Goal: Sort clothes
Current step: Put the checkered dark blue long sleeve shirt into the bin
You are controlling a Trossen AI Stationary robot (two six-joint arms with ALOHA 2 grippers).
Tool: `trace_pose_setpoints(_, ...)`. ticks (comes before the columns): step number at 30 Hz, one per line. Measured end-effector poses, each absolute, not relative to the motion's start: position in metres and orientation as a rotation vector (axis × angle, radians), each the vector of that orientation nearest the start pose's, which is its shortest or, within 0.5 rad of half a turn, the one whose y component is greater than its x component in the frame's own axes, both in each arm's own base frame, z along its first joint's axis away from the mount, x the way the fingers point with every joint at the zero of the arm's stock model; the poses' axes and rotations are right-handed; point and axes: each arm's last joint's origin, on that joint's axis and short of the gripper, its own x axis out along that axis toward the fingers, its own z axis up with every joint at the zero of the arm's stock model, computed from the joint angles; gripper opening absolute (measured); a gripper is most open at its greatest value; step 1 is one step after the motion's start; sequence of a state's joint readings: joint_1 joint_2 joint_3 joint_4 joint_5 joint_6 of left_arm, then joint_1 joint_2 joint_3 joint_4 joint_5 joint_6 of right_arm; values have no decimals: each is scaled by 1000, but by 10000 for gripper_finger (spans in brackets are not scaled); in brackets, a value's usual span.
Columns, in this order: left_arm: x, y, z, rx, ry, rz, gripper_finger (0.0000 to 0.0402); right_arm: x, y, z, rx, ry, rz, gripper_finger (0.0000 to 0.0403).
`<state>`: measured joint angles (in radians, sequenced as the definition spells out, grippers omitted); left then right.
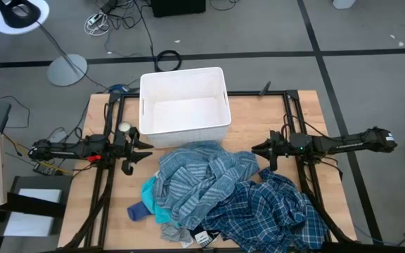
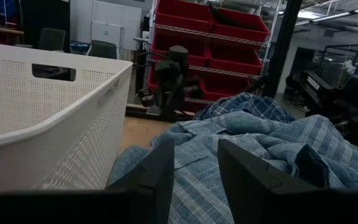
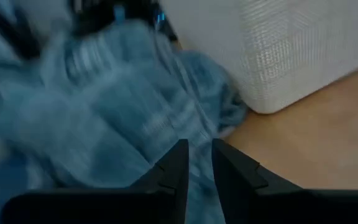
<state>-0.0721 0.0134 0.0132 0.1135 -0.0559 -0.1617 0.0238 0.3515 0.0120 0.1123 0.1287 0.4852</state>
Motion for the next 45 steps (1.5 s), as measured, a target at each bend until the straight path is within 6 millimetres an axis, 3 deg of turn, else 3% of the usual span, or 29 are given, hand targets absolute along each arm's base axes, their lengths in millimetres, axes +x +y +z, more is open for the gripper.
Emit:
trace_pose_setpoints(4,97,-5,178,-169,-111,-25,128,118,-1,155,707,110,-156,73)
trace_pose_setpoints(8,97,-5,178,-169,-112,-25,128,119,-1,160,798,46,-137,73)
trace_pose_setpoints(14,97,-5,178,-169,-112,-25,128,120,-2,165,664,23,-127,73)
trace_pose_setpoints(18,97,-5,178,-169,-112,-26,128,121,-1,190,549,25,-117,63)
trace_pose_setpoints(25,97,-5,178,-169,-111,-25,128,106,-4,252,343,323,-253,6)
trace_pose_setpoints(33,97,-5,178,-169,-112,-25,128,95,-5,320,288,534,-334,7)
trace_pose_setpoints(40,97,-5,178,-169,-112,-25,128,93,-3,361,319,811,-399,2)
trace_pose_setpoints(45,97,-5,178,-169,-112,-26,128,103,6,375,347,1077,-433,1)
